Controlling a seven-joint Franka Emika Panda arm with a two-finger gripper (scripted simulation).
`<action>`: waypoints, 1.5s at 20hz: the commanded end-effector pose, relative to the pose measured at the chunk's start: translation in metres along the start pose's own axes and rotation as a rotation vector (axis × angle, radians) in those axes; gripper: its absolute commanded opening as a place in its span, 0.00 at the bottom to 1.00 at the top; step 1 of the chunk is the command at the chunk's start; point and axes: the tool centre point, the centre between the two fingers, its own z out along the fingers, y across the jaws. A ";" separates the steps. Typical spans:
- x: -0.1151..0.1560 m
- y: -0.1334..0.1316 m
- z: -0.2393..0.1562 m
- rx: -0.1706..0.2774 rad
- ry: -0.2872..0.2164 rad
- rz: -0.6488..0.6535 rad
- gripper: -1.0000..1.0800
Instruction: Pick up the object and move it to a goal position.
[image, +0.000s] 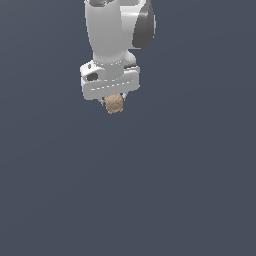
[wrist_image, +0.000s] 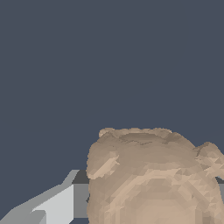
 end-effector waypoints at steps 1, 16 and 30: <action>-0.001 0.006 -0.025 0.001 -0.001 0.000 0.00; 0.000 0.042 -0.165 -0.001 -0.002 0.000 0.00; 0.003 0.055 -0.212 -0.002 -0.002 0.001 0.00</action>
